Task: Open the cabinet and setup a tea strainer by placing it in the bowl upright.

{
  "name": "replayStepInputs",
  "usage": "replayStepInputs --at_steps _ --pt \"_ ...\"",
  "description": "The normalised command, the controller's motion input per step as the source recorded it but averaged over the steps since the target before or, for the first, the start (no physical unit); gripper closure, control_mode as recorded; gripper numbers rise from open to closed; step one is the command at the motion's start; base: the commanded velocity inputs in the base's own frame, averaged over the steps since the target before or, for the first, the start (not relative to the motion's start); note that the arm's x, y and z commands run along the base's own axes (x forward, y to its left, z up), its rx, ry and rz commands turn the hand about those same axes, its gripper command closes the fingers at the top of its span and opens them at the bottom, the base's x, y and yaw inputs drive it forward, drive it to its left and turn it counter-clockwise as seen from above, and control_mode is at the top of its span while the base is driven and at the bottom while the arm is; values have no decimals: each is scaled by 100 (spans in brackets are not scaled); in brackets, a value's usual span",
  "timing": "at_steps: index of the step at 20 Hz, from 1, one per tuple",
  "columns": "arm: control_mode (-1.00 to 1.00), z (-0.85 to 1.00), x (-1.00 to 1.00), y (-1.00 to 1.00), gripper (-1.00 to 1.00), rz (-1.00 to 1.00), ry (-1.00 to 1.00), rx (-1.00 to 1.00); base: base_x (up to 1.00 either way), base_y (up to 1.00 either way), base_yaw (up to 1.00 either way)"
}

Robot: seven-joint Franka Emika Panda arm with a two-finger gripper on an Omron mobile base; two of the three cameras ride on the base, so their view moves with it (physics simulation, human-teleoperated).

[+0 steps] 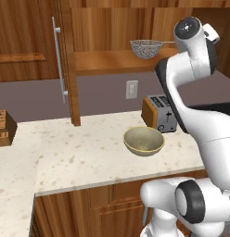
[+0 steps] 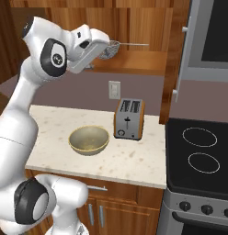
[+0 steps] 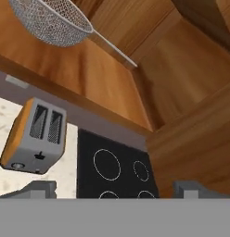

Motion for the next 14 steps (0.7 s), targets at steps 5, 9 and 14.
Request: replayStepInputs --at_steps 5,9,14 --pt "-100 2 40 -1 -100 19 0 13 0 0 0" --pt "-100 0 30 -7 -100 16 0 7 0 0 0" --pt "-100 -7 39 -14 -100 13 0 0 0 0 0"
